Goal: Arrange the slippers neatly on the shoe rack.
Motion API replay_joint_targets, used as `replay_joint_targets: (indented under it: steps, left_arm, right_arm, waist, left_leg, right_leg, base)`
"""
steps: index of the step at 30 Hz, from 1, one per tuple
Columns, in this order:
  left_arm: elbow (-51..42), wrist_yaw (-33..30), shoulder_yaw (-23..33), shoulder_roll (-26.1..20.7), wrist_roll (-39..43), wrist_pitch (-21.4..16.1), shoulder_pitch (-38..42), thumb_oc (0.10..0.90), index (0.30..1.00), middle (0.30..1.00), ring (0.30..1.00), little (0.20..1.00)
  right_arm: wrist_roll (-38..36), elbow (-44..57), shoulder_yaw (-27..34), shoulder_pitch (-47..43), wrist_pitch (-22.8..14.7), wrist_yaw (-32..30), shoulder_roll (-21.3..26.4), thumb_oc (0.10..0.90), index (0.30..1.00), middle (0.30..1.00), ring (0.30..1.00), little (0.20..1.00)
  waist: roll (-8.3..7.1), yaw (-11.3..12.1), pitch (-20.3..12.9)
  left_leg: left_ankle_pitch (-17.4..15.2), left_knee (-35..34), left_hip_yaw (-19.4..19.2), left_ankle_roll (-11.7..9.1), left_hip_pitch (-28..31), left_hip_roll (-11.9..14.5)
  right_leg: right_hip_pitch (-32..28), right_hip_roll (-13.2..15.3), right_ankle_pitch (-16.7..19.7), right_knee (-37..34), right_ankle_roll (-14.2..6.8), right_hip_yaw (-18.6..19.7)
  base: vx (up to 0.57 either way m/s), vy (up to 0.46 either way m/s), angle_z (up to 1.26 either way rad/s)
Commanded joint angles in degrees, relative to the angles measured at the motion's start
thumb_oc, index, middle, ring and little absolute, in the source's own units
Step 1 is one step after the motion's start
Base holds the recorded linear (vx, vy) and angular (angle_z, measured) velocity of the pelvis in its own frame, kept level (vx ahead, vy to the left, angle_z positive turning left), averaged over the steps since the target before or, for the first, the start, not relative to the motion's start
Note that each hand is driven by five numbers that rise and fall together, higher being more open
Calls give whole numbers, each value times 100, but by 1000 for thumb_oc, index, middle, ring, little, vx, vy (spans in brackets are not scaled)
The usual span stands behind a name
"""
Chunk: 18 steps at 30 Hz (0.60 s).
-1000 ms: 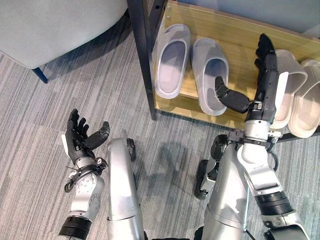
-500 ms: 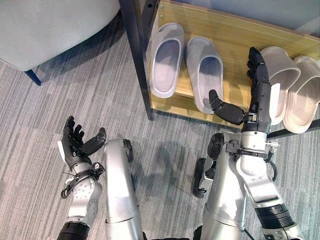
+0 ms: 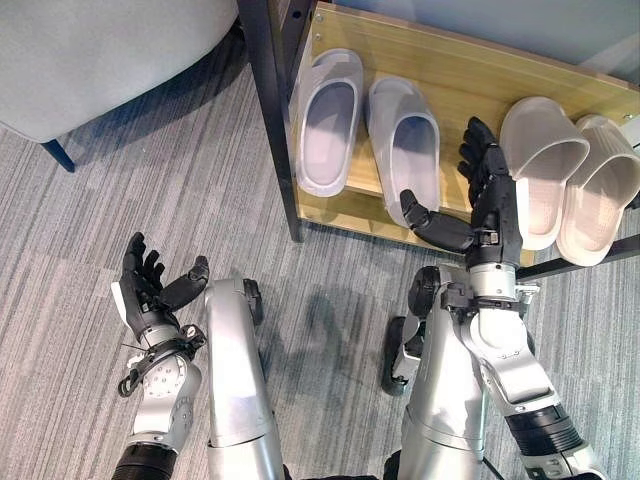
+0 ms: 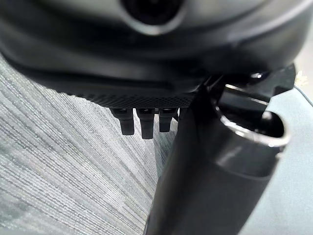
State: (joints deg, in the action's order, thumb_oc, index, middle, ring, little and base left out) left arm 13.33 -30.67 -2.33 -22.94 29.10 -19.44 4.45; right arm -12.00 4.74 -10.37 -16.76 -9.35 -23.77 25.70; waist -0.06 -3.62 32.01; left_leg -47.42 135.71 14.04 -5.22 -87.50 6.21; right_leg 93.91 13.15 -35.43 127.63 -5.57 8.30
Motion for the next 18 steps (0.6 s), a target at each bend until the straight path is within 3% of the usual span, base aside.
replay_joint_targets:
  steps: [1, 12, 18]
  left_arm:
    - [-265, 64, -382, 118, -282, -228, 302, 800, 900, 900, 900, 900]
    - [-426, 115, -299, 67, -155, -108, 308, 800, 900, 900, 900, 900]
    - [-572, 137, -265, -58, -186, -12, 365, 800, 900, 900, 900, 900]
  right_arm:
    - [-190, 1, -303, 144, -106, 32, -103, 800, 900, 900, 900, 900]
    - [-700, -3, -473, 167, 124, 39, -115, 800, 900, 900, 900, 900]
    - [-1486, -322, -852, -135, 196, 319, 42, 800, 900, 900, 900, 900]
  waist:
    - [79, 325, -222]
    - [63, 354, -222]
    - [87, 391, -222]
  left_leg:
    - [256, -60, 349, 85, -246, -271]
    - [276, -123, 316, 68, -246, -290]
    - [302, -161, 333, 48, -246, -296]
  right_leg:
    - [-396, 143, -788, 381, 68, 332]
    - [-396, 130, -747, 347, 107, 310]
    - [-396, 109, -720, 334, 94, 315]
  base:
    - [0, 0, 0]
    - [0, 0, 0]
    - [0, 0, 0]
